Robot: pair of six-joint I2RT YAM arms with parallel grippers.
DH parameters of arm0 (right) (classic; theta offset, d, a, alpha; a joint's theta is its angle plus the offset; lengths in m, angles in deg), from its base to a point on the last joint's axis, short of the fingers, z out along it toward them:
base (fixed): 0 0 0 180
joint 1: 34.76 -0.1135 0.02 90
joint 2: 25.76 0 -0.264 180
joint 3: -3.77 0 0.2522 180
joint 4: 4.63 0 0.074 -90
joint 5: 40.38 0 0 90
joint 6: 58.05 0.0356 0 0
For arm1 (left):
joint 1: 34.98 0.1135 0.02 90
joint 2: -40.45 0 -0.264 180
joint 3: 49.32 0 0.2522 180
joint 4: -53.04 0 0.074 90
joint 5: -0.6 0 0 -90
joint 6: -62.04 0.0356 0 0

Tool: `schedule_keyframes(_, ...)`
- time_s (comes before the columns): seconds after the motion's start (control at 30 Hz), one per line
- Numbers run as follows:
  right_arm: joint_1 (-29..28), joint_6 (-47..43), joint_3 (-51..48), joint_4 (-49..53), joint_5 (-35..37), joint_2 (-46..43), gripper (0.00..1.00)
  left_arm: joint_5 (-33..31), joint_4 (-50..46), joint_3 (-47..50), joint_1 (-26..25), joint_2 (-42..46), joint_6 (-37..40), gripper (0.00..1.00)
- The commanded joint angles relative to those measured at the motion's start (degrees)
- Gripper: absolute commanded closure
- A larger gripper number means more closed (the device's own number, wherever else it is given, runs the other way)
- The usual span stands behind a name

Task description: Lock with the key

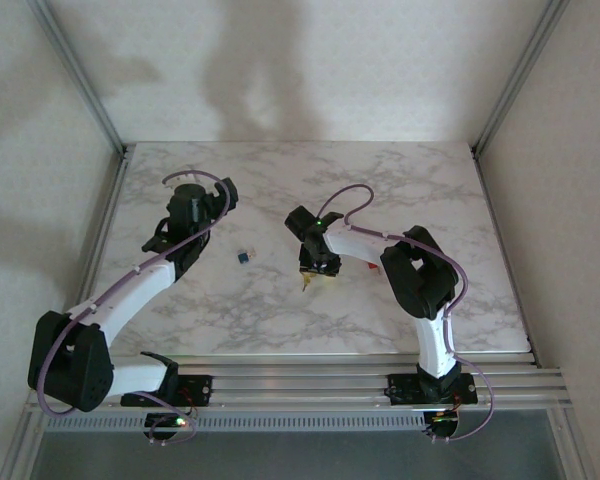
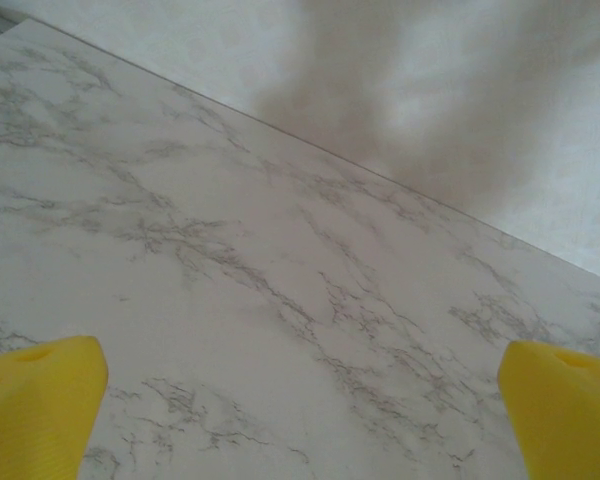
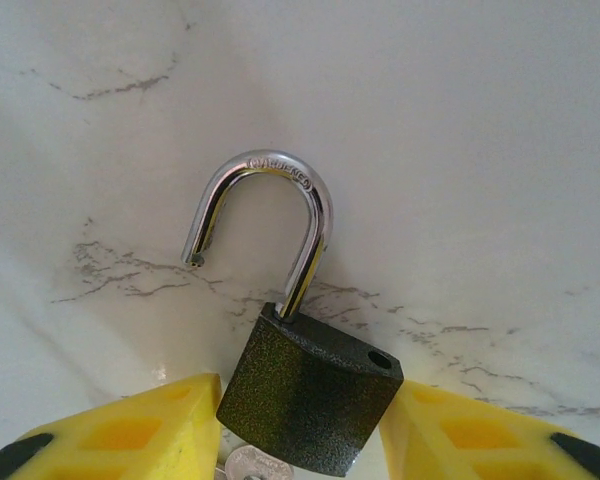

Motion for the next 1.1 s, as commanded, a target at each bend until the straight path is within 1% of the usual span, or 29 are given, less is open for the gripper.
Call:
schedule_keyframes(0.0,0.9,-2.1,0.3,-1.5,-0.1,1.3,0.55,1.0,-0.8,-2.0,-0.4,-0.5,-0.7,0.0)
schedule_keyframes(0.17,1.0,-4.9,-0.8,-3.0,-0.6,0.5,0.55,1.3,-0.8,-1.9,-0.4,-0.7,-0.8,0.01)
schedule_keyframes(0.27,1.1,-5.9,0.0,-1.2,0.9,1.0,0.54,1.3,-0.8,-1.9,-0.4,-0.8,-0.8,0.0)
schedule_keyframes(0.47,1.1,-6.4,1.2,0.4,3.3,1.6,0.55,1.6,-0.8,-1.9,-0.4,-0.9,-0.9,0.01)
schedule_keyframes(0.53,1.2,-6.3,1.2,0.6,3.7,1.3,0.57,1.8,-0.9,-1.9,-0.4,-0.9,-1.0,0.01)
schedule_keyframes(0.6,1.2,-6.3,0.6,0.0,3.7,0.7,0.68,1.9,-1.0,-2.0,-0.4,-1.0,-1.0,0.01)
schedule_keyframes(0.63,1.2,-6.3,0.4,-0.2,3.7,0.5,0.71,2.0,-0.9,-2.0,-0.4,-1.0,-1.1,0.0)
schedule_keyframes(0.7,3.0,-6.6,0.3,-0.2,3.3,0.3,0.7,2.2,-1.0,-2.0,-0.5,-1.2,-1.1,0.01)
schedule_keyframes(0.8,3.1,-7.4,0.3,-0.1,3.8,0.2,0.65,2.3,-1.2,-2.1,-0.4,-1.3,-1.2,0.01)
schedule_keyframes(0.93,3.2,-8.7,-0.8,-1.8,2.6,-0.8,0.57,2.4,-1.3,-2.2,-0.5,-1.4,-1.2,0.0)
schedule_keyframes(1.07,3.6,-9.2,-1.3,-1.8,2.2,-1.3,0.56,2.5,-1.3,-2.2,-0.5,-1.4,-1.2,0.01)
